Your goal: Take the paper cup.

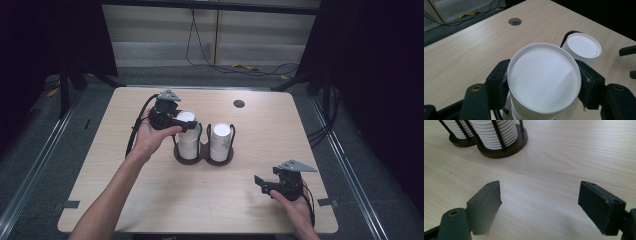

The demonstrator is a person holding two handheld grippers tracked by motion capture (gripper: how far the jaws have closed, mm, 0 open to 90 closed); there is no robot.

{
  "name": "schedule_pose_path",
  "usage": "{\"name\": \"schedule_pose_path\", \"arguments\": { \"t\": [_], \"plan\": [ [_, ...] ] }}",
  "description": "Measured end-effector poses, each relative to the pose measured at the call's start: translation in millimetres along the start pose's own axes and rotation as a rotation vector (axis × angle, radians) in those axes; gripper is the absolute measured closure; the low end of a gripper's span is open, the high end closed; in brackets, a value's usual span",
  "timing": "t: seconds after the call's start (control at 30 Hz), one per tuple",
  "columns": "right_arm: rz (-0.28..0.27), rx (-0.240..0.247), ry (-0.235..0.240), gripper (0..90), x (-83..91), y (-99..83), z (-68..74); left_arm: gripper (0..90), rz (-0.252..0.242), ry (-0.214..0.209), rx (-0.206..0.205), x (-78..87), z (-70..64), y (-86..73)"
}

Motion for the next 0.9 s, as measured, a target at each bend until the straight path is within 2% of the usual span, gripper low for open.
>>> {"name": "schedule_pose_path", "arguments": {
  "t": [0.83,0.9],
  "plan": [
    [-0.002,-0.003,0.002,18.4,-0.2,0.2,0.6,36.2,-0.049,0.012,0.000,10.9,2.1,9.3],
    [-0.002,-0.003,0.003,18.5,-0.1,0.1,0.6,36.2,-0.055,0.004,0.004,13.1,2.6,10.6]
  ]
}}
Point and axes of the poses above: each handheld gripper's, and its own axes: x roughly backward along the jaws, y roughly out of its top, z roughly to its left, the point moved 6 cm from there along -x, roughly forward along the jaws, and after that the axes turned 12 degrees about y, right-handed, at the moved point
